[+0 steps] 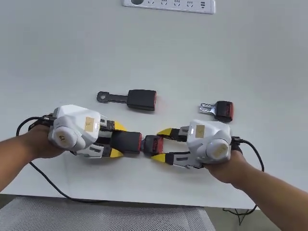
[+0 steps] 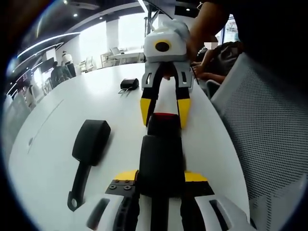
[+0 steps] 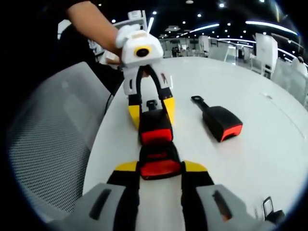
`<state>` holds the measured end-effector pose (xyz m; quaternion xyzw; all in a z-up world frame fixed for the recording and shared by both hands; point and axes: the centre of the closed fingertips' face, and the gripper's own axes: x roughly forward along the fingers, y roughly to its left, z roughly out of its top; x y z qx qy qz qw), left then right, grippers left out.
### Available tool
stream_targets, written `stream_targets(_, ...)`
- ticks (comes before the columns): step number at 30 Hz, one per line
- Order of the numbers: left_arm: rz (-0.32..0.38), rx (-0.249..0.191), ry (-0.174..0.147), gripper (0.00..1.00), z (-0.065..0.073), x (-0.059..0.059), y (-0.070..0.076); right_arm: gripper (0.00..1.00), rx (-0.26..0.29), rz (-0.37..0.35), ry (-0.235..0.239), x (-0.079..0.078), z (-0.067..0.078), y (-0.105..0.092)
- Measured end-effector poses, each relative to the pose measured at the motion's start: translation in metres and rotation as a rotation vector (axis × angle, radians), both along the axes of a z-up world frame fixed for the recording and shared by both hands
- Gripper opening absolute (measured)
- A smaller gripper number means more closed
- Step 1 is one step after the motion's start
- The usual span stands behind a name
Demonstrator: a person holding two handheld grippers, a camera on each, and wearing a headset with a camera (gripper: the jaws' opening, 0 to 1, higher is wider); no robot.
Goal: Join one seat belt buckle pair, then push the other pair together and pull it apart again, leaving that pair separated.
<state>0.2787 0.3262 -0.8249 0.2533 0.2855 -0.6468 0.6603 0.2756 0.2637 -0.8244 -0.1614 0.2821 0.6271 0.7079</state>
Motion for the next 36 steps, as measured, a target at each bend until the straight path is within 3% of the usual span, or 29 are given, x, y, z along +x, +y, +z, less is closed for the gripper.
stream_targets(6, 0.007, -0.006, 0.011, 0.33, 0.0002, 0.0001, -0.0002, 0.31, 0.007, -0.004, 0.005, 0.0002, 0.0001, 0.0003)
stream_targets(8, 0.044, -0.030, 0.046, 0.33, 0.0013, 0.0010, -0.0002, 0.31, 0.009, -0.014, 0.009, 0.0002, -0.0001, -0.0001)
stream_targets(9, 0.035, -0.027, 0.033, 0.33, 0.0010, 0.0008, -0.0002, 0.31, 0.016, -0.020, 0.013, 0.0003, -0.0002, -0.0001)
stream_targets(22, 0.001, -0.022, 0.018, 0.33, 0.0034, -0.0005, -0.0020, 0.31, 0.021, -0.016, 0.001, -0.0001, 0.0002, 0.0001)
stream_targets(28, 0.000, 0.002, 0.010, 0.34, 0.0030, -0.0004, -0.0022, 0.33, 0.020, -0.011, -0.015, -0.0011, 0.0013, 0.0011)
stream_targets(29, -0.007, 0.011, 0.008, 0.34, 0.0030, -0.0004, -0.0025, 0.33, 0.015, 0.003, -0.037, -0.0011, 0.0016, 0.0013)
stream_targets(30, -0.030, 0.027, -0.004, 0.34, 0.0029, -0.0007, -0.0024, 0.33, 0.008, 0.004, -0.038, -0.0016, 0.0017, 0.0020)
stream_targets(34, -0.029, 0.056, -0.003, 0.34, 0.0023, 0.0000, -0.0020, 0.35, -0.003, 0.003, -0.033, 0.0000, 0.0017, 0.0021)
stream_targets(36, -0.022, 0.093, 0.002, 0.35, 0.0014, 0.0005, -0.0015, 0.38, -0.030, -0.030, -0.037, 0.0042, 0.0001, 0.0007)
